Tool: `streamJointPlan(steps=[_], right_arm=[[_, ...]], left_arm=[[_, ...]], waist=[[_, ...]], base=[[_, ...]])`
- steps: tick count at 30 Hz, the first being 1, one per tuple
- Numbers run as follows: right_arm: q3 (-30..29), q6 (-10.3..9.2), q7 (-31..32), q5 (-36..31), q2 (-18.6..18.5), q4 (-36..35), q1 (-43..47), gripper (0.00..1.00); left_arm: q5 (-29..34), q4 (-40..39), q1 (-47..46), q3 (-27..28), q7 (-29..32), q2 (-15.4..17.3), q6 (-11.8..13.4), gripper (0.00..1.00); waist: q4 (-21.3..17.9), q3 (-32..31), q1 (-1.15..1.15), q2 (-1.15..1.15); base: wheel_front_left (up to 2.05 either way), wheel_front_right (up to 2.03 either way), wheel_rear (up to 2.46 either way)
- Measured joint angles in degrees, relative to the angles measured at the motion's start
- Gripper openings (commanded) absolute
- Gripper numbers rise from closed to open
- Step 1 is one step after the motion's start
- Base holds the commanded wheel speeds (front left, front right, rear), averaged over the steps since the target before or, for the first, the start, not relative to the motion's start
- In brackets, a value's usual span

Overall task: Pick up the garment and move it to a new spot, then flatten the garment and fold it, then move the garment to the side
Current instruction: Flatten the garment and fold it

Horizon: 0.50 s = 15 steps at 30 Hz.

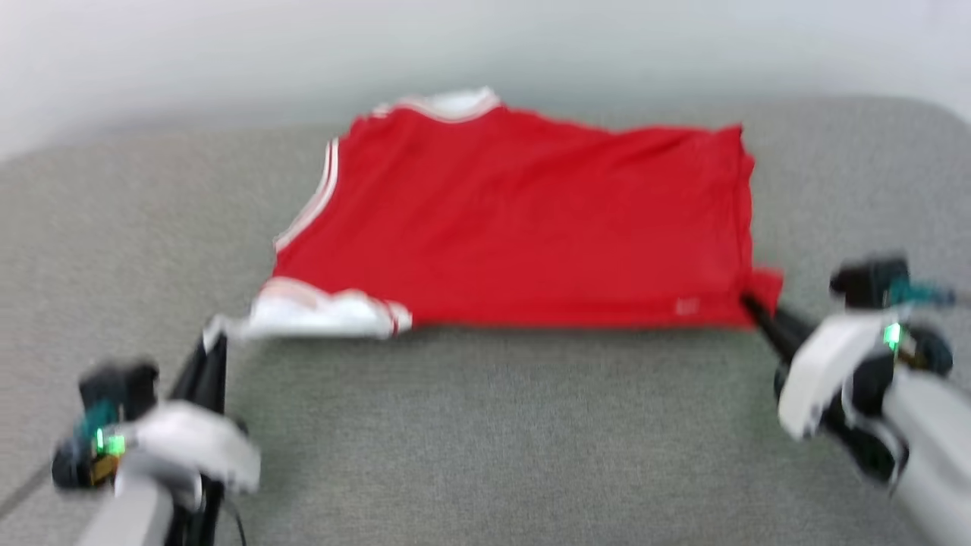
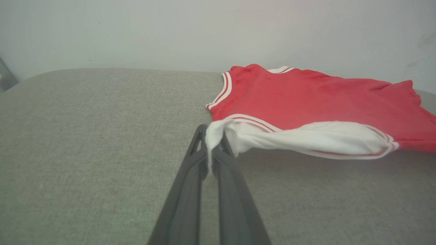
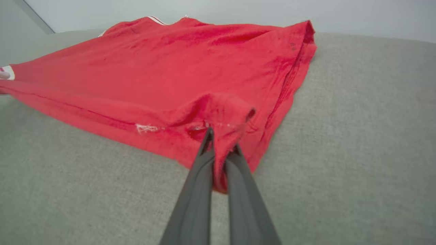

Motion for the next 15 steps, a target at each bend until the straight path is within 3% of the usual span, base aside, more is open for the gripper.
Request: streamJointPlan(steps=[8,15], right_arm=[[-5.2,0.01,-1.5,2.2,-1.2,-5.0,19.2,0.0],[-13.4,0.02,1.8,0.6,-1.1,-10.8,31.2,0.0]], left_arm=[[-4.7,-14.4,21.9,2.3,3.6,0.1,6.5,0.0],[-7.3,-26.5,33.2,3.7,7.8,0.5,11.5,0.0]], waist=[[1.2,-9.1,-0.02,0.0],[2.6,-12.0,0.0,0.0]], base=[[0.0,0.0,0.0],[0.0,0.0,0.0]])
